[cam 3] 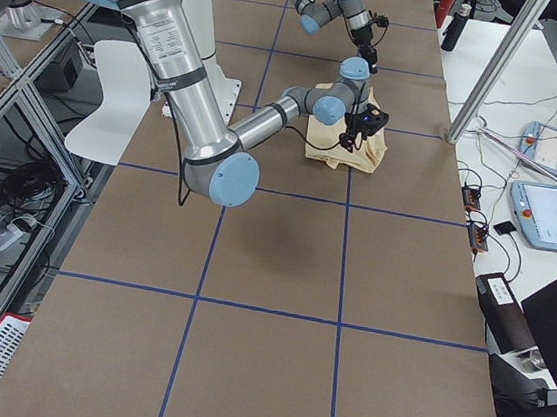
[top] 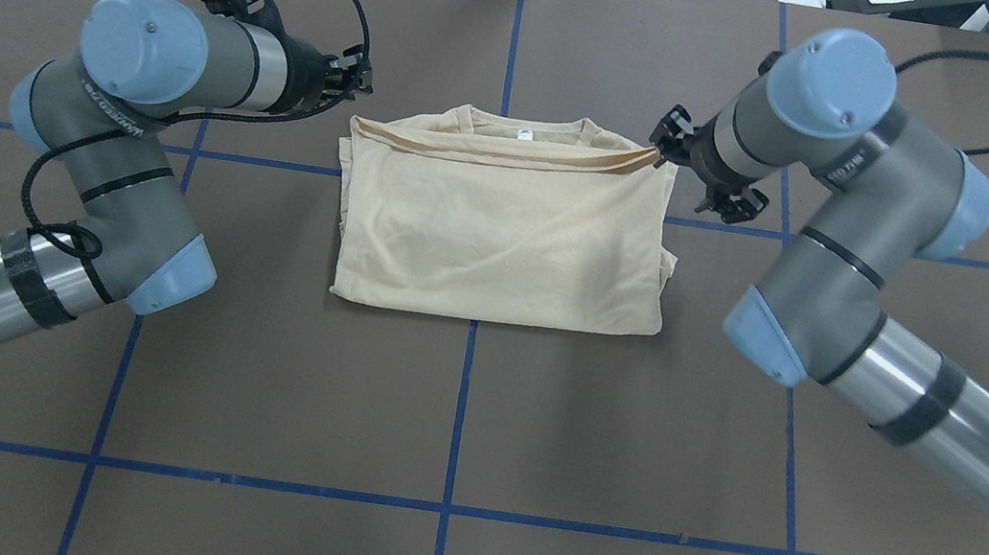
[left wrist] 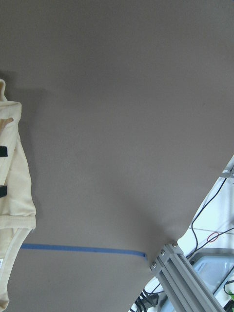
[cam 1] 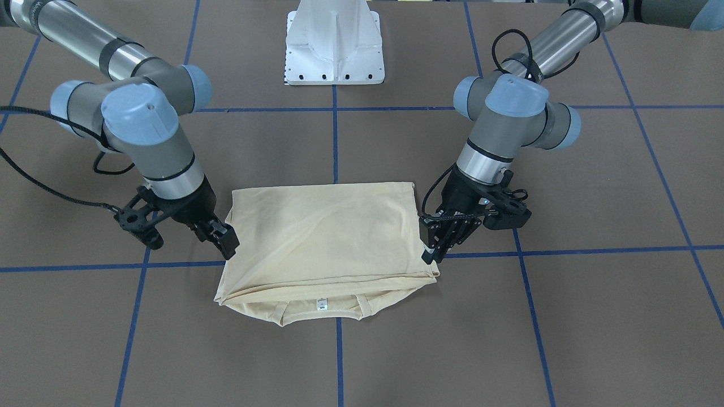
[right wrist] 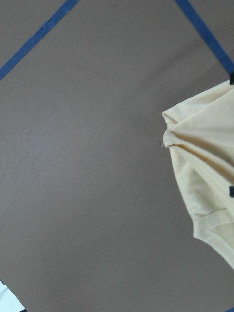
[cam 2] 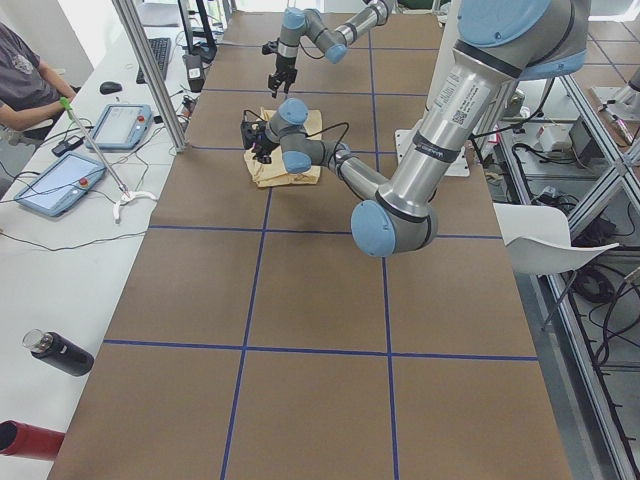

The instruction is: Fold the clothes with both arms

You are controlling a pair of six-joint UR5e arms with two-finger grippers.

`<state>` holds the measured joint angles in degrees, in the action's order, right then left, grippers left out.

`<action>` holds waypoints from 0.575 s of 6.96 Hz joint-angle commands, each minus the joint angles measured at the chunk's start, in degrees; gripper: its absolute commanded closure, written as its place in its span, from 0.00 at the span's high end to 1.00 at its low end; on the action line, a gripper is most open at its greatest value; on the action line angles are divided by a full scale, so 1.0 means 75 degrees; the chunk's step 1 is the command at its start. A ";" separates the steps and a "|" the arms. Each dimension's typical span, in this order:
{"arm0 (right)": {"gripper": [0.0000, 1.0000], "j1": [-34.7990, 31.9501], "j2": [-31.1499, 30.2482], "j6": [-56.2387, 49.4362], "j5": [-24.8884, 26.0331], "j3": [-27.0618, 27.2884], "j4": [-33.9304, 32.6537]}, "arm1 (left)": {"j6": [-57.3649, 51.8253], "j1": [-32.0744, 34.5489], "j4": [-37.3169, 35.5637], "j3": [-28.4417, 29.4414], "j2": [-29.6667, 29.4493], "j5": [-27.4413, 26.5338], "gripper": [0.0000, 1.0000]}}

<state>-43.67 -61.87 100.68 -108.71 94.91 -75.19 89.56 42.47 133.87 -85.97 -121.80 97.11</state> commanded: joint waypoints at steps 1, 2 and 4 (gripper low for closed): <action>0.75 0.0872 -0.1112 0.1218 0.0579 0.1197 0.0018 | 0.0000 -0.0002 -0.0002 -0.0502 0.0280 -0.0034 0.32; 0.74 0.1504 -0.1079 0.2315 0.1408 0.1290 0.0018 | 0.0024 -0.0002 -0.0002 -0.0502 0.0280 -0.0034 0.32; 0.73 0.2036 -0.1264 0.2783 0.1931 0.1525 0.0018 | 0.0012 -0.0002 -0.0002 -0.0503 0.0291 -0.0045 0.32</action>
<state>-30.99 -70.12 119.11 -96.66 105.39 -75.10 89.70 42.45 133.86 -89.72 -119.67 96.80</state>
